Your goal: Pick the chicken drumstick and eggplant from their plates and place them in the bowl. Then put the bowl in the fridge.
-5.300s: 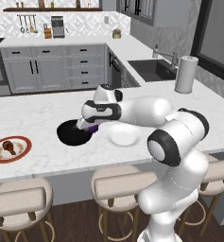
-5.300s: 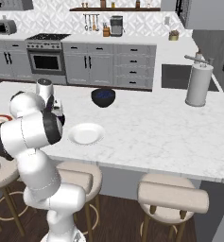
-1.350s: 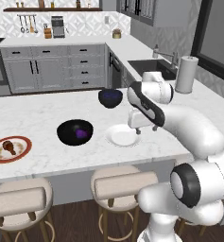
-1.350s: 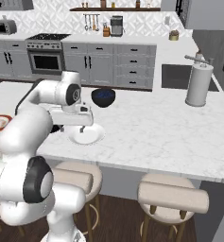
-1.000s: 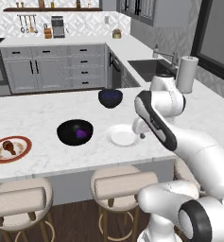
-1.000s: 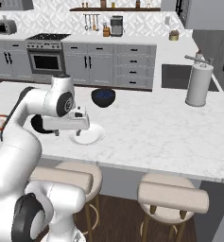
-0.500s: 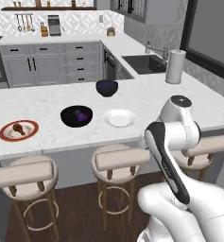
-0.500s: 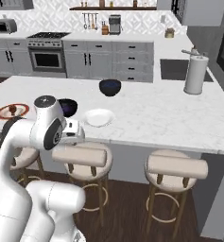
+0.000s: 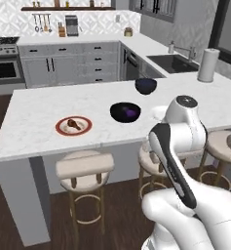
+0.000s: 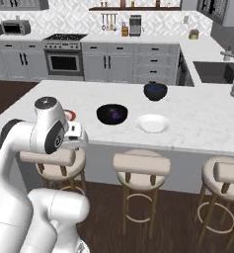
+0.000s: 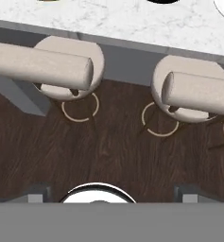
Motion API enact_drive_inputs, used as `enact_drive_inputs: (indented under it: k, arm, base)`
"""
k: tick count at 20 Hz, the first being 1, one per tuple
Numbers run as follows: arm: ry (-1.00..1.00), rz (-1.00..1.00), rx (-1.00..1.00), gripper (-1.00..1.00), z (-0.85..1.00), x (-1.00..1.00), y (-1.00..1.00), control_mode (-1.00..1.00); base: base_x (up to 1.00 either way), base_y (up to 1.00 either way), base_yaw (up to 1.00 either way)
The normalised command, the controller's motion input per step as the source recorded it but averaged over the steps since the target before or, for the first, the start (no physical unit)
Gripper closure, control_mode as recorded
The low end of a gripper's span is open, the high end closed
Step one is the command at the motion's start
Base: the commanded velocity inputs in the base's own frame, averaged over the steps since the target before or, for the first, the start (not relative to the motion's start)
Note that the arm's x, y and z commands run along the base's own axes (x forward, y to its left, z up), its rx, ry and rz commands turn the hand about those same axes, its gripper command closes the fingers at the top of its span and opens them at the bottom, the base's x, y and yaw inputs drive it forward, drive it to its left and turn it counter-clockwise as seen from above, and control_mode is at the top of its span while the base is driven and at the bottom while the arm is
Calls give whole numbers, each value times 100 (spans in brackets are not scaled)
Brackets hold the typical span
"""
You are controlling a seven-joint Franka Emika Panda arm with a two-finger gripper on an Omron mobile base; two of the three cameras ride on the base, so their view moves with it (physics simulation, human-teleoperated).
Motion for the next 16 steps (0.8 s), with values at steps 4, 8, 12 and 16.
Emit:
enact_drive_inputs:
  k: [4, 8, 12, 16]
  arm:
    - [0, 0, 0, -100, 0, 0, 0, 100]
    - [0, 0, 0, -100, 0, 0, 0, 100]
    - [0, 0, 0, -100, 0, 0, 0, 100]
    - [0, 1, 0, -100, 0, 27, 60, -100]
  base:
    - [90, 88, -3]
    - [100, 19, 0]
    - [88, 40, 0]
    - [16, 24, 0]
